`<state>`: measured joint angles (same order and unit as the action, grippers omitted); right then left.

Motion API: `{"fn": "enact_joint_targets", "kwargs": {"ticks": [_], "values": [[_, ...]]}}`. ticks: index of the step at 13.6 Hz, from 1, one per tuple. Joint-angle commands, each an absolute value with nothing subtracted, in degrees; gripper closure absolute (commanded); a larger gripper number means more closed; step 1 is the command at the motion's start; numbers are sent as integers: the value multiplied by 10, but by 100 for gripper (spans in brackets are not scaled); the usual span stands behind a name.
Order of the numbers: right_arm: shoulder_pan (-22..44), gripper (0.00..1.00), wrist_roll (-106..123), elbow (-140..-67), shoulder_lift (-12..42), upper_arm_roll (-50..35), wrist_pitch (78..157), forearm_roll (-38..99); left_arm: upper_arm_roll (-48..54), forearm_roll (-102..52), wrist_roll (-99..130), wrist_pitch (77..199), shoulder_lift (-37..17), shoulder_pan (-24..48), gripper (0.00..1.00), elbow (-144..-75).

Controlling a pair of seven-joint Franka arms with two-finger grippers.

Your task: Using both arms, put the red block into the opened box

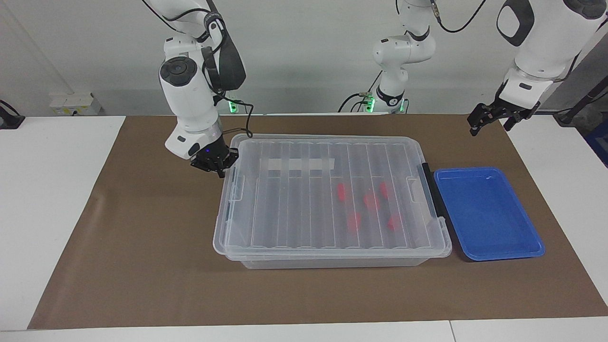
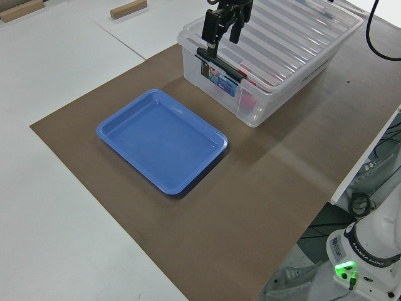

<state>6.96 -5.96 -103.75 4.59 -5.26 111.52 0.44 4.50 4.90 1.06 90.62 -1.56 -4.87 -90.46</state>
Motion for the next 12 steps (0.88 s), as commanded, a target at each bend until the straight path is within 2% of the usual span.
{"fn": "enact_joint_targets", "kwargs": {"ticks": [1, 3, 7, 12], "values": [[38, 93, -79, -1042, 16, -55, 1105, 7, 44, 40, 4, 889, -33, -50, 0, -873], [12, 0, -80, -1042, 2, -55, 1101, 6, 45, 40, 4, 888, -33, -51, 0, -873], [-16, 0, -82, -1024, -8, -54, 1082, 3, 44, 40, 4, 891, -34, -48, 0, -868], [-32, 0, -82, -963, -4, -53, 1006, -5, 41, -3, 4, 861, -39, -62, 0, -872]]}}
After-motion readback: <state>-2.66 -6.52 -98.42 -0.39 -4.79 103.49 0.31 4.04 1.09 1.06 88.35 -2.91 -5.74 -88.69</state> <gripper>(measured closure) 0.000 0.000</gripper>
